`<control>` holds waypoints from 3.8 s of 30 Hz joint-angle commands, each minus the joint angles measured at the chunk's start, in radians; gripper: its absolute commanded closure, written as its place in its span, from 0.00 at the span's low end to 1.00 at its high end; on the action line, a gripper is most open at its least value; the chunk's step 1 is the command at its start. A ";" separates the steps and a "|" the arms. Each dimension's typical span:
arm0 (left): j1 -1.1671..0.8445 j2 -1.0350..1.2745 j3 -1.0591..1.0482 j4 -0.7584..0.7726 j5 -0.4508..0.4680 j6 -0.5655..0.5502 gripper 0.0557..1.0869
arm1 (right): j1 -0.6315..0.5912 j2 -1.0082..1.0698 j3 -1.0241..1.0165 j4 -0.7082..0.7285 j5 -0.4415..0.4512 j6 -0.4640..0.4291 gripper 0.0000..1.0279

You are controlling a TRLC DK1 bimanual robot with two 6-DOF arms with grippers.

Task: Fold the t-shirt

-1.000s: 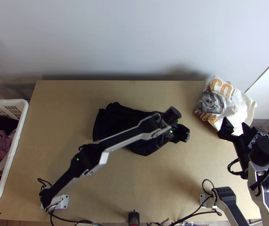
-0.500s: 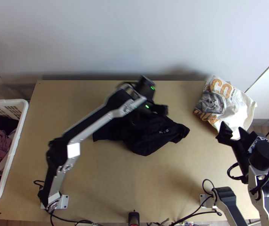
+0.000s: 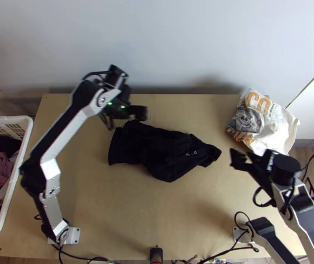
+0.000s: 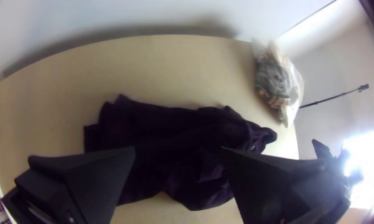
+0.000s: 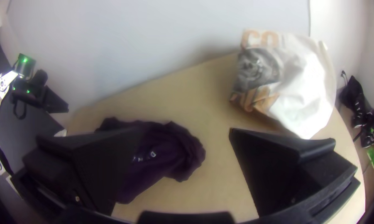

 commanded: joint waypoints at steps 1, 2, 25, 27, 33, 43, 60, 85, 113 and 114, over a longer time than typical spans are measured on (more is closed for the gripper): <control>0.110 -0.124 -0.175 -0.020 -0.065 0.058 0.04 | 0.143 0.133 0.011 0.067 -0.040 0.043 0.06; 0.122 -0.139 -0.200 -0.008 -0.070 0.058 0.04 | 0.157 0.162 0.022 0.079 -0.041 0.045 0.06; 0.354 -0.403 -0.563 0.089 -0.096 0.043 0.04 | 0.424 0.728 0.324 0.314 -0.138 0.170 0.06; 0.364 -0.429 -0.623 0.130 -0.096 0.043 0.04 | 0.456 0.770 0.341 0.314 -0.143 0.164 0.06; 0.415 -0.509 -0.814 0.249 -0.096 0.049 0.04 | 0.501 0.925 0.510 0.254 -0.152 0.134 0.06; 0.512 -0.570 -0.979 0.370 -0.051 0.081 0.04 | 0.534 1.152 0.792 0.096 -0.163 0.109 0.06; 0.505 -0.622 -1.054 0.407 -0.048 0.106 0.04 | 0.498 1.198 0.864 -0.127 -0.043 -0.067 0.05; 0.590 -0.655 -1.160 0.436 -0.007 0.202 0.04 | 0.590 1.297 0.998 -0.320 0.058 -0.187 0.15; 0.657 -0.699 -1.153 0.391 0.009 0.255 0.04 | 0.646 1.069 0.873 -0.191 0.178 -0.310 0.96; 0.650 -0.707 -1.153 0.379 0.024 0.253 0.04 | 0.642 1.060 0.887 -0.191 0.178 -0.310 0.96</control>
